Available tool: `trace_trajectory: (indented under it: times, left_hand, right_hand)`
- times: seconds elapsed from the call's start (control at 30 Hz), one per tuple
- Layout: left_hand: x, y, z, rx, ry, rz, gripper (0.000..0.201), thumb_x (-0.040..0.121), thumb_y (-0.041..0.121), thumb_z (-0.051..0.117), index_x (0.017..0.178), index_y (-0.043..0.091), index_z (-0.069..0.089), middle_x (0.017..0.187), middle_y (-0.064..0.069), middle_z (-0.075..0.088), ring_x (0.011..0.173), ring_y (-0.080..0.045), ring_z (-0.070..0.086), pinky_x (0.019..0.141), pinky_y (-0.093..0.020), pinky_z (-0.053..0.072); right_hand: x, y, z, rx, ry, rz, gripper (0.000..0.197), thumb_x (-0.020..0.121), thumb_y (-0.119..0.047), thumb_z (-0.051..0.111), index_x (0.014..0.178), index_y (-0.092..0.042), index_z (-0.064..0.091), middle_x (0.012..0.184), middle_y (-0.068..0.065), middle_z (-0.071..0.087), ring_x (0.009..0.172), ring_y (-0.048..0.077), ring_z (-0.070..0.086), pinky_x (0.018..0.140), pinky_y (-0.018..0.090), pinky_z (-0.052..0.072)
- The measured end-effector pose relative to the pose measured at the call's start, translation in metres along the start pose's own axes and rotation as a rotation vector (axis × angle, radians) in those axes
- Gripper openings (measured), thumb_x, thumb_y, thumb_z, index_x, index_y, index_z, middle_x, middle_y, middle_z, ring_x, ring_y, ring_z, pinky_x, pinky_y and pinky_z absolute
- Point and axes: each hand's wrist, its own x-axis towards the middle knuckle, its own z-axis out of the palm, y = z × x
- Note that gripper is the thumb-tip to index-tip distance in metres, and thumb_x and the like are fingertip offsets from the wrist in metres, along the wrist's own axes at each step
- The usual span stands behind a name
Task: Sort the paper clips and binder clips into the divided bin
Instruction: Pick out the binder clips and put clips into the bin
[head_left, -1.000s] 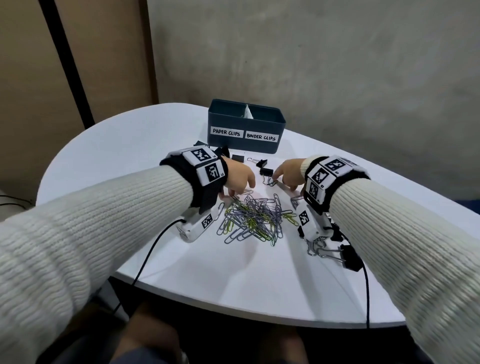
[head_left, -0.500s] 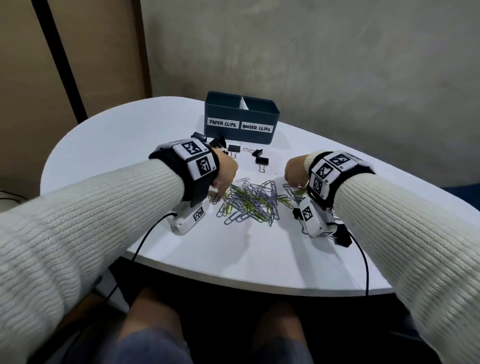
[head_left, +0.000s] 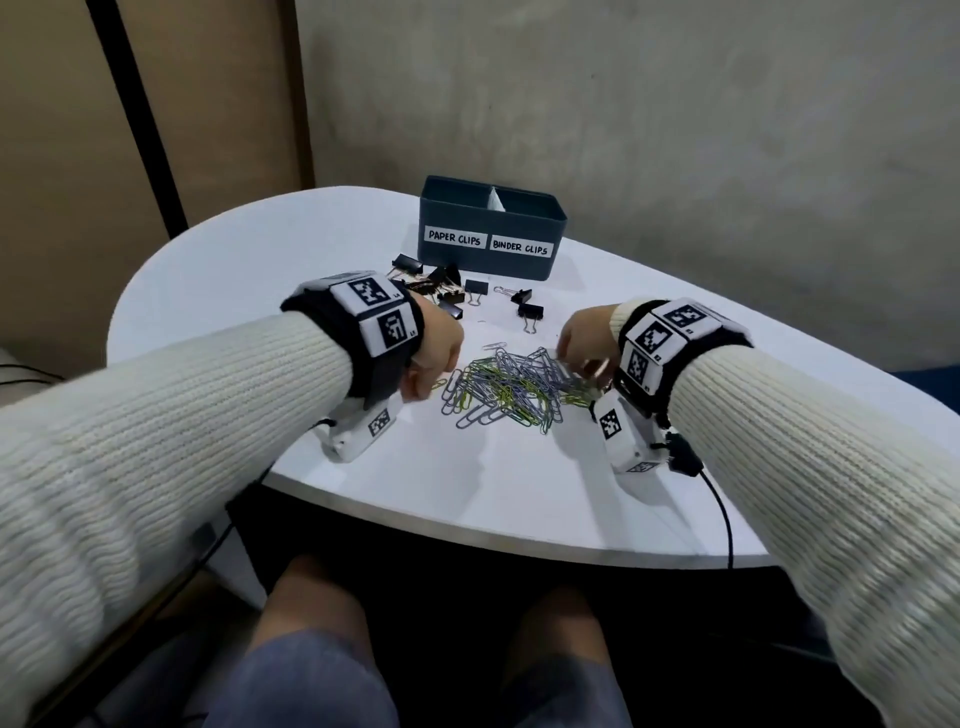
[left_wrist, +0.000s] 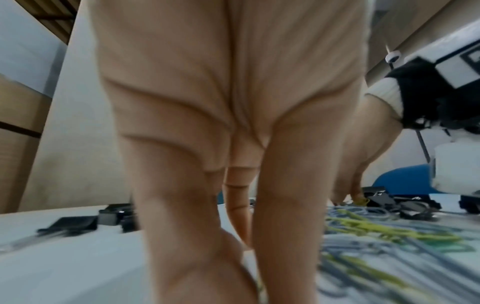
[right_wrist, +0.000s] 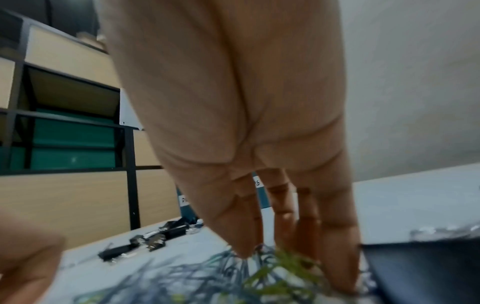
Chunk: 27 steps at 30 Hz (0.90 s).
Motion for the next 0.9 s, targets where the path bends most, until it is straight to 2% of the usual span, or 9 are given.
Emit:
trace_trajectory:
  times: [0.13, 0.23, 0.33, 0.4, 0.5, 0.6, 0.7, 0.8, 0.9]
  left_hand:
    - [0.007, 0.010, 0.000, -0.290, -0.002, 0.070, 0.046, 0.080, -0.017, 0.062, 0.114, 0.004, 0.039, 0.090, -0.024, 0.060, 0.049, -0.022, 0.064, 0.057, -0.033, 0.059]
    - [0.000, 0.009, -0.008, -0.309, -0.012, 0.040, 0.075, 0.076, 0.017, 0.078, 0.135, 0.012, 0.033, 0.108, -0.022, 0.057, 0.086, -0.031, 0.064, 0.072, -0.045, 0.060]
    - [0.001, 0.013, -0.002, -0.209, -0.019, 0.028, 0.100, 0.069, 0.042, 0.080, 0.147, 0.023, 0.022, 0.131, -0.019, 0.045, 0.105, -0.027, 0.056, 0.079, -0.046, 0.058]
    - [0.005, 0.020, 0.003, -0.188, -0.013, 0.034, 0.111, 0.060, 0.047, 0.084, 0.147, 0.023, 0.022, 0.125, -0.013, 0.049, 0.108, -0.027, 0.055, 0.078, -0.046, 0.059]
    - [0.009, 0.032, 0.006, -0.074, 0.019, 0.039, 0.100, 0.057, 0.047, 0.086, 0.135, 0.005, 0.040, 0.114, -0.015, 0.065, 0.103, -0.029, 0.064, 0.074, -0.036, 0.059]
    - [0.011, 0.035, 0.006, -0.053, 0.044, 0.064, 0.062, 0.069, 0.034, 0.082, 0.115, -0.003, 0.061, 0.105, -0.017, 0.072, 0.078, -0.023, 0.067, 0.066, -0.020, 0.055]
    - [0.014, 0.030, 0.003, -0.078, 0.074, 0.050, 0.053, 0.073, 0.025, 0.080, 0.113, -0.004, 0.060, 0.097, -0.019, 0.073, 0.059, -0.021, 0.066, 0.050, -0.017, 0.054]
    - [0.019, 0.024, -0.001, -0.137, 0.157, 0.043, 0.029, 0.078, 0.008, 0.076, 0.101, -0.001, 0.061, 0.059, -0.008, 0.066, 0.036, -0.013, 0.060, 0.038, -0.020, 0.050]
    - [0.019, 0.024, -0.002, -0.133, 0.195, 0.063, 0.022, 0.079, 0.003, 0.073, 0.095, 0.004, 0.058, 0.065, -0.008, 0.060, 0.036, -0.013, 0.059, 0.031, -0.019, 0.049]
  right_hand:
    - [-0.004, -0.014, -0.007, 0.272, -0.082, -0.067, 0.037, 0.090, 0.004, 0.049, 0.126, -0.004, 0.056, 0.083, 0.003, 0.059, 0.074, 0.020, 0.059, 0.080, 0.038, 0.055]
    - [-0.015, -0.009, -0.014, 0.217, -0.121, -0.054, 0.046, 0.091, -0.010, 0.058, 0.136, -0.008, 0.046, 0.117, 0.011, 0.058, 0.092, 0.024, 0.058, 0.057, 0.026, 0.051]
    - [-0.016, -0.005, -0.010, 0.169, -0.317, -0.038, 0.076, 0.081, -0.027, 0.071, 0.145, -0.016, 0.031, 0.136, 0.012, 0.049, 0.112, 0.027, 0.054, 0.070, 0.030, 0.051]
    - [-0.012, -0.011, -0.003, 0.105, -0.318, -0.057, 0.083, 0.075, -0.029, 0.076, 0.144, -0.017, 0.031, 0.134, 0.010, 0.052, 0.119, 0.027, 0.054, 0.086, 0.037, 0.050]
    - [-0.006, -0.023, 0.004, 0.064, -0.216, -0.110, 0.081, 0.070, -0.027, 0.081, 0.138, -0.015, 0.038, 0.123, 0.008, 0.059, 0.112, 0.026, 0.059, 0.099, 0.045, 0.048]
    - [-0.003, -0.028, 0.006, 0.145, -0.198, -0.141, 0.060, 0.075, -0.015, 0.077, 0.128, -0.008, 0.050, 0.119, 0.017, 0.064, 0.106, 0.034, 0.065, 0.089, 0.044, 0.055]
    - [0.001, -0.024, 0.009, 0.196, -0.154, -0.165, 0.048, 0.075, -0.010, 0.076, 0.119, -0.005, 0.058, 0.115, 0.020, 0.066, 0.102, 0.037, 0.067, 0.085, 0.047, 0.056]
    - [0.005, -0.016, 0.009, 0.217, -0.065, -0.189, 0.039, 0.077, -0.017, 0.075, 0.113, -0.008, 0.064, 0.111, 0.014, 0.069, 0.099, 0.033, 0.069, 0.090, 0.044, 0.055]
    - [0.007, -0.010, 0.008, 0.232, -0.030, -0.197, 0.034, 0.081, -0.021, 0.072, 0.112, -0.008, 0.066, 0.106, 0.010, 0.071, 0.095, 0.027, 0.068, 0.093, 0.039, 0.054]
